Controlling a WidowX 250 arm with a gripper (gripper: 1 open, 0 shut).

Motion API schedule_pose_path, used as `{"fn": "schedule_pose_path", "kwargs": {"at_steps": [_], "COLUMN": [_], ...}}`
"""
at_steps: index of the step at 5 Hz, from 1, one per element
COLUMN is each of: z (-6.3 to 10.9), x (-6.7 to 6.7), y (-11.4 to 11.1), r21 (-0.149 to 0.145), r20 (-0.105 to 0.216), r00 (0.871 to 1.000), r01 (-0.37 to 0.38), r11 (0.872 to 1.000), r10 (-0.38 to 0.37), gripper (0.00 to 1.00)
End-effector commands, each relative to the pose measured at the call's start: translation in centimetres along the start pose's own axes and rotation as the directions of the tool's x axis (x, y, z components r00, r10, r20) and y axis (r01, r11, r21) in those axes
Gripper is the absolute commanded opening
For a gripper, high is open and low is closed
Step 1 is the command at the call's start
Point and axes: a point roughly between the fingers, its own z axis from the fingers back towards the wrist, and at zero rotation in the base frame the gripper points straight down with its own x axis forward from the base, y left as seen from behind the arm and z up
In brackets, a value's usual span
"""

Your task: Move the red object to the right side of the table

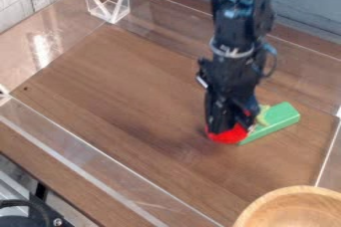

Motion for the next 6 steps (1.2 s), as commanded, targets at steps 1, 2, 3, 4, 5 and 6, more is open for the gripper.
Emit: {"fn": "schedule_pose_path", "kwargs": {"at_steps": [1, 2, 3, 4, 5, 6], "z": [2.7, 3.5, 4.0, 3.1, 1.9, 0.7], "x": [-0.2, -0.7, -1.0, -1.0, -1.0, -0.9], "y": [0.4, 0.4, 1.2, 0.1, -0.9, -1.9], "r21": [0.032, 0.038, 0.045, 0.033, 0.021, 0.011], "r20": [0.041, 0.032, 0.033, 0.045, 0.063, 0.084], "r00": [0.998, 0.994, 0.999, 0.994, 0.986, 0.974], "r01": [-0.055, -0.109, -0.038, -0.097, -0.154, -0.211], "r11": [0.998, 0.993, 0.998, 0.995, 0.988, 0.978], "r10": [0.054, 0.108, 0.037, 0.096, 0.153, 0.209], "gripper": [0.00, 0.00, 1.00, 1.00, 1.00, 1.00]}}
